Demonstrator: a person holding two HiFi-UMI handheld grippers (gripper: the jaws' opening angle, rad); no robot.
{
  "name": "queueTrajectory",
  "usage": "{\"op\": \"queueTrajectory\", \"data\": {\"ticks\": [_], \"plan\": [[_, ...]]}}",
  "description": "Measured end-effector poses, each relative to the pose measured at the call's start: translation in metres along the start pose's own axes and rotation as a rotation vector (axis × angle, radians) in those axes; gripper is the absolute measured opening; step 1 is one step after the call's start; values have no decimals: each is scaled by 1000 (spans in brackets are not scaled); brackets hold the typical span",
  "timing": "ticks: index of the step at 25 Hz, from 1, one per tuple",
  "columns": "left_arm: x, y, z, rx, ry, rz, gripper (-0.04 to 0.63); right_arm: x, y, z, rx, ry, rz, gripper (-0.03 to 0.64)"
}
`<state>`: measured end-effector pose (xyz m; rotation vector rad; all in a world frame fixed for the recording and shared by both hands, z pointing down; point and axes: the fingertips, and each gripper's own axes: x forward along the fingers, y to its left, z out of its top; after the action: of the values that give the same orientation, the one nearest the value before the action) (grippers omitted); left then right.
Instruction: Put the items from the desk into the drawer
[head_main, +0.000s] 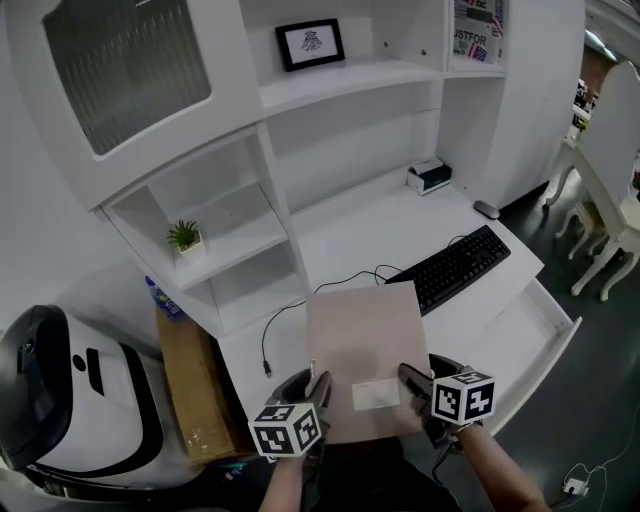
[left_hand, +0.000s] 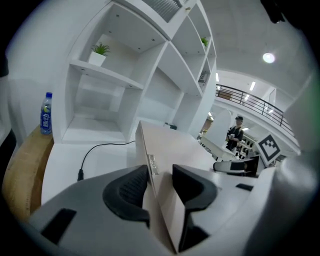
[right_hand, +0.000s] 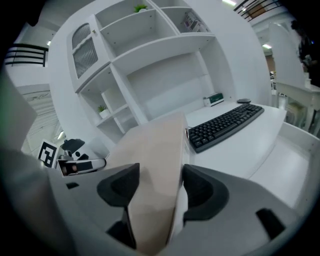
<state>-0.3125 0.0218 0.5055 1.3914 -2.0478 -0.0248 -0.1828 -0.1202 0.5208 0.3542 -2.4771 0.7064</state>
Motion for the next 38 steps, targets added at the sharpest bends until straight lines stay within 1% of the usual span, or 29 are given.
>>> {"op": "queueTrajectory", "data": {"ticks": [4,7,10,15,22,30,38], "plan": [[7,-23,2,48,16,-84,158,-31,-10,-5,47,-63,-80,275],[15,-50,2,95,39,-169,156,-61,-23,-13,97,-114,-155,273],[20,-73,2,128,53,-229,156,-87,-32,-19,136,-155,-211,273],[36,-130,-7,221,102,-381,155,-142,-55,-41,231,-247,-352,272],[51,-198,-27,307,166,-532,153,-204,-80,-70,331,-328,-497,270],[73,-261,-53,390,244,-661,152,-253,-108,-102,438,-385,-622,265],[97,-309,-75,443,308,-732,152,-282,-139,-121,512,-416,-696,261]]}}
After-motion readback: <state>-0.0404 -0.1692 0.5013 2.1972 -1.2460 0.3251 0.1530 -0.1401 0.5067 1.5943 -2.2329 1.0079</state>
